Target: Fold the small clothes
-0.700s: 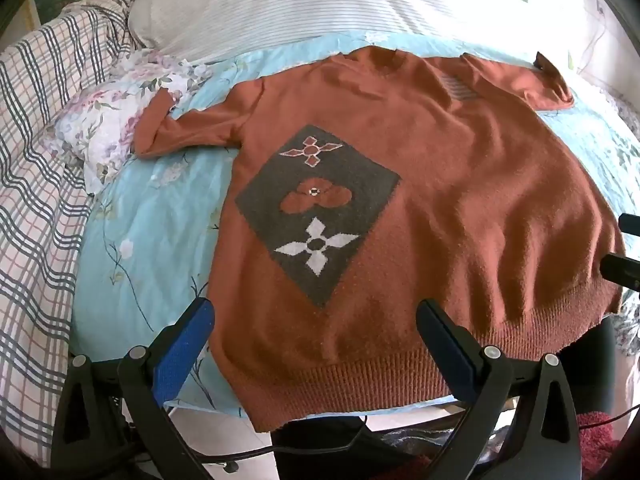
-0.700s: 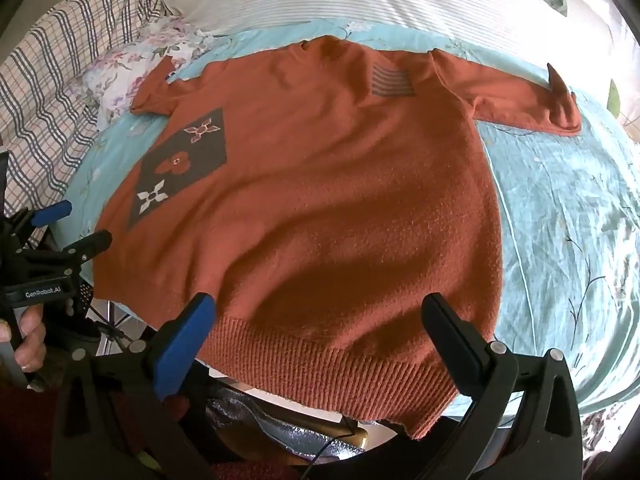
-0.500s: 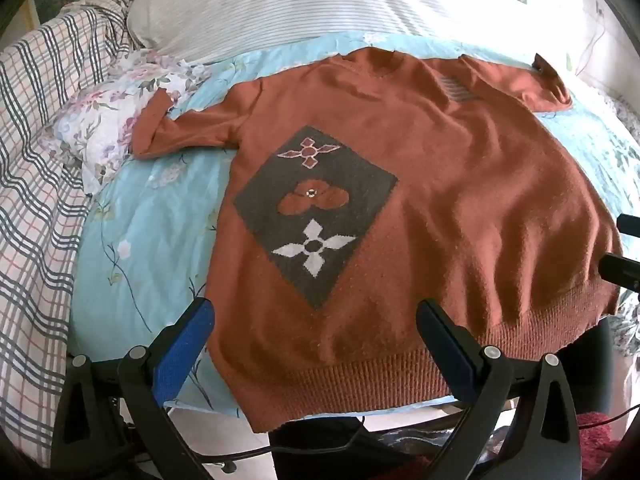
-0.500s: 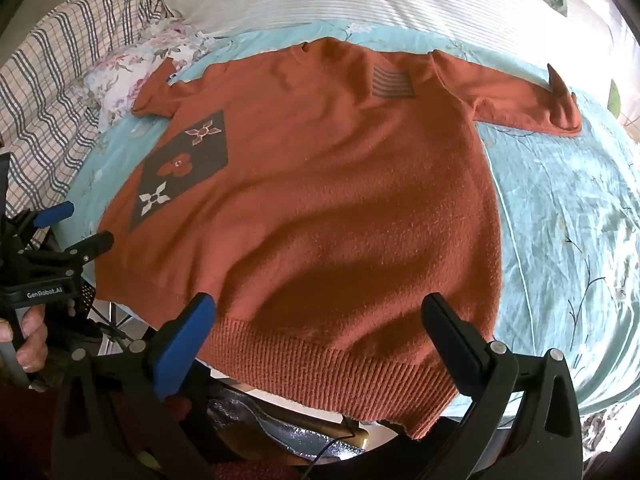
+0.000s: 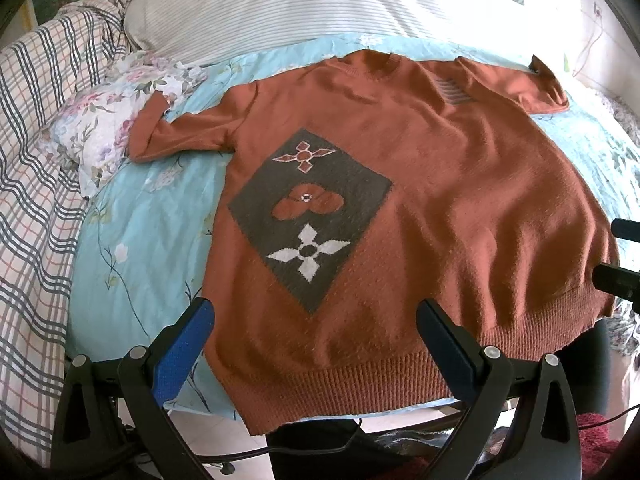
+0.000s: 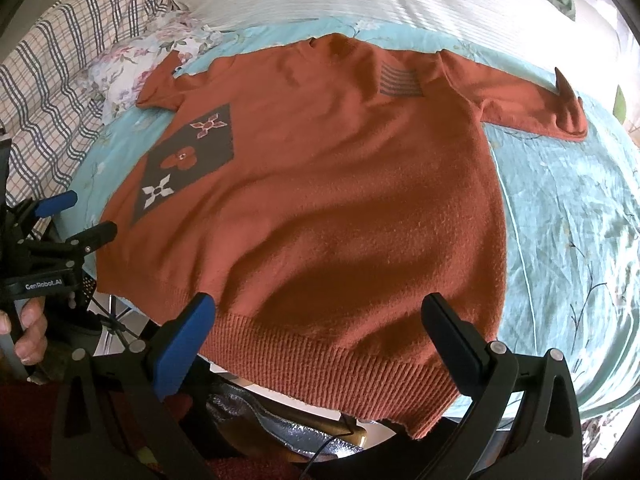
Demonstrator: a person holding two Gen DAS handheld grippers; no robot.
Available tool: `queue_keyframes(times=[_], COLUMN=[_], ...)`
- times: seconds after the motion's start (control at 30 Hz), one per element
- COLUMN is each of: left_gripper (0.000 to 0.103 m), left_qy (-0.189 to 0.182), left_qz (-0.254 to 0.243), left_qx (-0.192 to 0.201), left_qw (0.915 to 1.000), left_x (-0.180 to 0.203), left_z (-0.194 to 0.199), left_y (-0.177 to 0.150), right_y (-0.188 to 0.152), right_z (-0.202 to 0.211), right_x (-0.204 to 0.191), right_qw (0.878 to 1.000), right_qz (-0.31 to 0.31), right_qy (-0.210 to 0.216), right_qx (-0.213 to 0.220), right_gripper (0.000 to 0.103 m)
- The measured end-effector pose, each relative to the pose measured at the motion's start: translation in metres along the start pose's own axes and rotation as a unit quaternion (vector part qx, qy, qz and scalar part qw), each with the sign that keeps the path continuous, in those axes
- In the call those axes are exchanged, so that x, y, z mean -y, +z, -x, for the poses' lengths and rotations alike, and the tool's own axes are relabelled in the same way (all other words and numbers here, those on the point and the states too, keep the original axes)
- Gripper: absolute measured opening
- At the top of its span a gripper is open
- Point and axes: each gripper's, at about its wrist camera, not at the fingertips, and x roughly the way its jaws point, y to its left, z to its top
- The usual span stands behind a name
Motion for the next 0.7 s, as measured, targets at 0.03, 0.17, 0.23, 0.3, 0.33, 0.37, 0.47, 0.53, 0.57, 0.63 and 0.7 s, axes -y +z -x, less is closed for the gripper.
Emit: queue_keyframes(times=[0.03, 0.17, 0.23, 0.3, 0.33, 0.37, 0.47, 0.53, 0.57, 0.63, 0.7], left_gripper=[0.101, 0.101, 0.101, 0.101, 0.101, 0.101, 0.101, 0.101, 0.101, 0.101, 0.101], left_qy=[-0.001, 0.000, 0.000, 0.000, 0.000, 0.000, 0.001, -0.001, -0.001, -0.001, -0.001], left_qz=[0.000, 0.000, 0.002, 0.002, 0.002, 0.002, 0.002, 0.002, 0.002, 0.002, 0.002], left_qx=[0.000, 0.000, -0.001, -0.002, -0.003, -0.004, -0.005, -0.007, -0.007, -0.008, -0.009], left_qw=[1.0000, 1.0000, 1.0000, 1.0000, 1.0000, 1.0000, 1.0000, 1.0000, 1.0000, 1.0000, 1.0000], left_x=[-0.0003, 0.0010, 0.0009, 0.0018, 0.0019, 0.0026, 0.0043, 0.0040, 0.0048, 0.0051, 0.0057], left_z=[0.0000, -0.0002, -0.0002, -0.0008, -0.0013, -0.0016, -0.0026, -0.0037, -0.0041, -0.0055, -0.0066], left_y=[0.0002, 0.0003, 0.0006, 0.0017, 0.0027, 0.0034, 0.0038, 0.0042, 0.0040, 0.0051, 0.0067], right_y=[-0.0003, 0.0007, 0.0010, 0.0016, 0.0017, 0.0021, 0.0023, 0.0029, 0.0036, 0.0047, 0.0058], right_z=[0.0004, 0.0014, 0.0019, 0.0013, 0.0011, 0.0007, 0.0011, 0.0004, 0.0000, -0.0012, -0.0024], right_x=[-0.0007, -0.0004, 0.0002, 0.0014, 0.0016, 0.0019, 0.0018, 0.0034, 0.0043, 0.0061, 0.0080], right_qw=[1.000, 1.000, 1.000, 1.000, 1.000, 1.000, 1.000, 1.000, 1.000, 1.000, 1.000], right_qz=[0.001, 0.004, 0.000, 0.000, 0.000, -0.001, -0.002, -0.003, -0.004, -0.007, -0.007], right_qy=[-0.002, -0.009, -0.004, -0.003, -0.002, -0.002, 0.002, 0.003, 0.003, 0.007, 0.008], right_qx=[0.002, -0.016, -0.014, -0.015, -0.014, -0.014, -0.017, -0.018, -0.016, -0.016, -0.012], right_gripper=[0.103, 0.103, 0.103, 0.103, 0.103, 0.103, 0.103, 0.103, 0.103, 0.103, 0.103])
